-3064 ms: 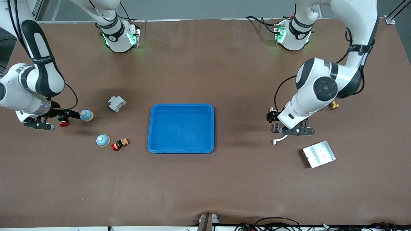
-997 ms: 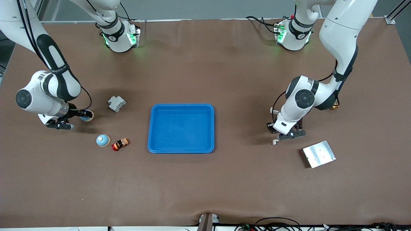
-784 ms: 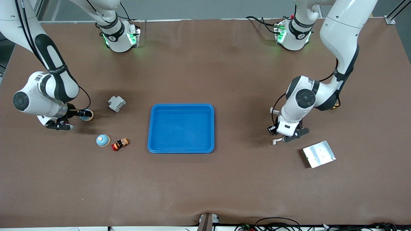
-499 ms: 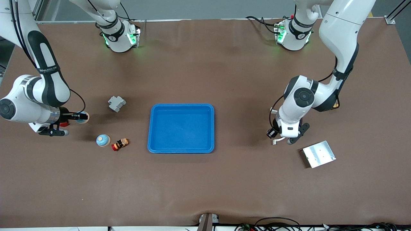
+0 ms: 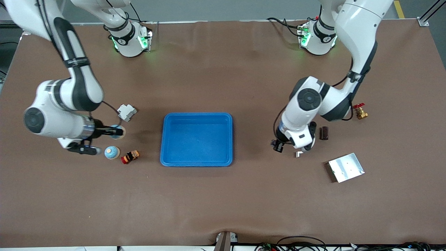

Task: Place electrolytic capacitor and blue bell in tray
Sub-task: 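Carry the bell and capacitor into the blue tray with both grippers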

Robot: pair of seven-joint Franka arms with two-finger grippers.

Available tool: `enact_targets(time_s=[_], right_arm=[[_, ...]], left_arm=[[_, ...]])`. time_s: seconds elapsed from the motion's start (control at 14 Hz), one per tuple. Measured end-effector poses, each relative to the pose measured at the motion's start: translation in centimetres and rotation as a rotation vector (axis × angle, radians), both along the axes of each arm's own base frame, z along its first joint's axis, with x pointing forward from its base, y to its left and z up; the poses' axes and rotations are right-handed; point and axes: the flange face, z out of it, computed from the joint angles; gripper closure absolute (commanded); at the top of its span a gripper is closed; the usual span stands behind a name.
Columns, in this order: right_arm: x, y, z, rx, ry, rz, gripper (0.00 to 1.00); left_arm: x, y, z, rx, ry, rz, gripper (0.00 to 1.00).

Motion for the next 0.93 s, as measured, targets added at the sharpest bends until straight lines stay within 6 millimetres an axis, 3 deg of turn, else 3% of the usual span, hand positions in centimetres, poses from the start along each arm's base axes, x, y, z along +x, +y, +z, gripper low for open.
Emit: enact_targets(time_s=[0.21,0.36,0.57,0.78,0.93], right_arm=[[-1.1,9.1,-0.6,-0.011,-0.039,-0.038,0.67],[-2.1,12.8,-2.2,-0.022,-0.034,-0.048,0.67],[-3.1,15.7,-5.0,-0.044,-0.011,-0.077,0.67],[-4.0,17.1,-7.2,-0.061,0.019,-0.066,0.67],[-4.6,17.7,-8.4,-0.071,0.036,-0.059,0.66]], left_arm=[[0.3,-5.0,0.5,-0.007,0.044,0.133,1.00],[0.0,-7.9,-0.4,-0.018,0.061,0.191,1.00],[-0.5,-11.4,-1.4,-0.030,0.081,0.257,1.00],[-0.4,-14.3,-2.4,-0.005,0.078,0.307,1.00],[-1.4,-16.4,-4.1,0.027,0.057,0.314,1.00]])
